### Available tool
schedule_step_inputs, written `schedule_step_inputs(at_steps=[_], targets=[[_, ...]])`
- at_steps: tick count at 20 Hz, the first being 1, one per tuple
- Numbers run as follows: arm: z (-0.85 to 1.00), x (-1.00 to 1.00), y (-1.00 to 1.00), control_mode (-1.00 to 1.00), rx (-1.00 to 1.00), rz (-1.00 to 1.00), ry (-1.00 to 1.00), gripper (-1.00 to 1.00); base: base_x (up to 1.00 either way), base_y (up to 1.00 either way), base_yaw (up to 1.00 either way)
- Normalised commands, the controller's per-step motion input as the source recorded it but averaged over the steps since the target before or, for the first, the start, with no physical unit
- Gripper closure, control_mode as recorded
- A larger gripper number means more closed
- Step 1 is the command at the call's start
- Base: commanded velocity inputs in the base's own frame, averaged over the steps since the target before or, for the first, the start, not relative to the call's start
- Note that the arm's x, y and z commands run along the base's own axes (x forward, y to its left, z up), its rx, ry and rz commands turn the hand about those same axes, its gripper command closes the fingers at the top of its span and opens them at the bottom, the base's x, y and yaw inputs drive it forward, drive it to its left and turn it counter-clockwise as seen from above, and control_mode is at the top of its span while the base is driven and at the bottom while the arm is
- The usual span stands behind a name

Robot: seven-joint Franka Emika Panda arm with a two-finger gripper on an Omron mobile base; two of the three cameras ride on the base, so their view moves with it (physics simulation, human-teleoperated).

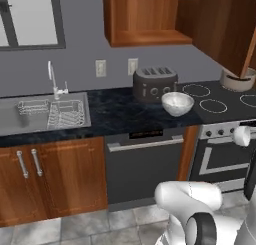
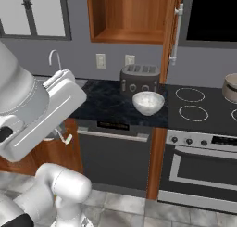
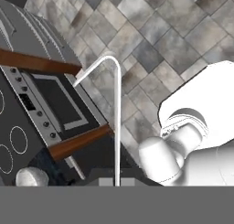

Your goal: Open the cabinet and move the ladle to the pot. Then close the cabinet.

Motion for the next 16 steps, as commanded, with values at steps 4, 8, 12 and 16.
schedule_step_inputs(at_steps=[4, 8, 12, 16], targets=[[0.0, 0.0, 0.0, 1.0, 0.0, 0.0, 0.0, 1.0, -0.42, -0.54, 0.0], [0.0, 0.0, 0.0, 1.0, 0.0, 0.0, 0.0, 1.0, 0.08, -1.0, -0.01], [0.0, 0.0, 0.0, 1.0, 0.0, 0.0, 0.0, 1.0, 0.32, -1.0, -0.01], [0.0, 0.0, 0.0, 1.0, 0.0, 0.0, 0.0, 1.0, 0.54, -1.0, -0.06]])
